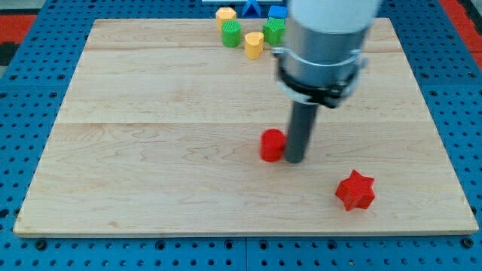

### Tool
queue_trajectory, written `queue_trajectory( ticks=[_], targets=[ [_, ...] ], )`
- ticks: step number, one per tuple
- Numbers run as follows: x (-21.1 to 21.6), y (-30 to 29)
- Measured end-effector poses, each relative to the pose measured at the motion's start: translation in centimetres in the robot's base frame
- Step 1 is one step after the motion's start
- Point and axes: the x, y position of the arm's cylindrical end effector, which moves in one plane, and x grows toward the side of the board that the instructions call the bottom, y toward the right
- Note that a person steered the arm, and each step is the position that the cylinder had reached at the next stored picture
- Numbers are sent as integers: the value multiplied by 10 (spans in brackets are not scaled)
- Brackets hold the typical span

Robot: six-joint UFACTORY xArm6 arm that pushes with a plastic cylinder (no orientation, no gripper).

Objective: Move the red circle near the yellow heart

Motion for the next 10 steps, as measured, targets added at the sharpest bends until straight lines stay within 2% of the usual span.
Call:
queue_trajectory(
  ticks=[2,5,7,8,9,10],
  targets=[
    [-8,-85],
    [-91,-129],
    [-129,-73],
    [-130,-48],
    [-135,-40],
    [-162,-40]
  ],
)
